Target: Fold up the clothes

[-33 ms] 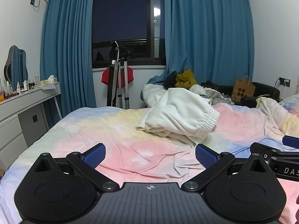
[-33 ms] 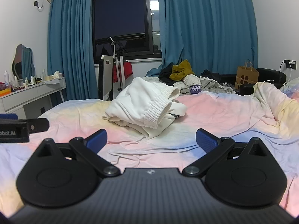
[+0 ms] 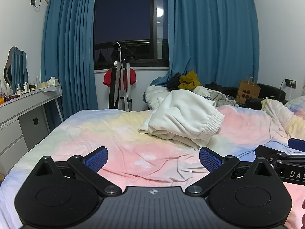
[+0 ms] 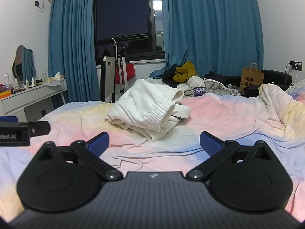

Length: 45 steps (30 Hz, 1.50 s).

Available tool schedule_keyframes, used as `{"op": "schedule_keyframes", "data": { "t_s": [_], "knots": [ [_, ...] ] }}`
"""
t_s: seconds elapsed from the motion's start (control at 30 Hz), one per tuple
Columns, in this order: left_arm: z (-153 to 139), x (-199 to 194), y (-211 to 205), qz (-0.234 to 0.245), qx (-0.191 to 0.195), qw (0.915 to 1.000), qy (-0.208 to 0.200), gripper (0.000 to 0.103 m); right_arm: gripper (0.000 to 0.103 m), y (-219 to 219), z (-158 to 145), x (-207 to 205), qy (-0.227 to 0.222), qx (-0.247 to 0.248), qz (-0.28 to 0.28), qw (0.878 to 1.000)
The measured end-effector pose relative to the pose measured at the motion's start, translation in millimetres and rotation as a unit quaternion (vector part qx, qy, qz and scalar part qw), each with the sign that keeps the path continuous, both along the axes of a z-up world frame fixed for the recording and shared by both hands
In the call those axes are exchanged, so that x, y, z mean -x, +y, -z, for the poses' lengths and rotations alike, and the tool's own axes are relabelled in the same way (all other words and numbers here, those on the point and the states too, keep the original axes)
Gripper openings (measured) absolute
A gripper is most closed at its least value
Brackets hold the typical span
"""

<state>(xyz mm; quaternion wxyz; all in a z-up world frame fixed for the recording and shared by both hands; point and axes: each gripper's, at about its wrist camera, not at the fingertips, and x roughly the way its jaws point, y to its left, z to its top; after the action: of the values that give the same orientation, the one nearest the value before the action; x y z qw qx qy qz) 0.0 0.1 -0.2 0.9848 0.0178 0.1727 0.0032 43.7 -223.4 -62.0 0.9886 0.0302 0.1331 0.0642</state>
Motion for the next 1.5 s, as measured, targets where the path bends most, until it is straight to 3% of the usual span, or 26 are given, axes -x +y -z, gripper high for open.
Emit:
{"op": "schedule_keyframes", "data": {
  "t_s": [1.23, 1.5],
  "knots": [
    [3.5, -2.8, 2.6, -0.008, 0.012, 0.9999, 0.0, 0.103, 0.103, -0.9, -0.5, -0.2, 0.004, 0.001, -0.003, 1.0],
    [3.3, 0.3, 2.4, -0.016, 0.01, 0.9996, -0.023, 0.103, 0.103, -1.7, -0.9, 0.5, 0.002, 0.005, 0.0, 1.0]
  ]
}}
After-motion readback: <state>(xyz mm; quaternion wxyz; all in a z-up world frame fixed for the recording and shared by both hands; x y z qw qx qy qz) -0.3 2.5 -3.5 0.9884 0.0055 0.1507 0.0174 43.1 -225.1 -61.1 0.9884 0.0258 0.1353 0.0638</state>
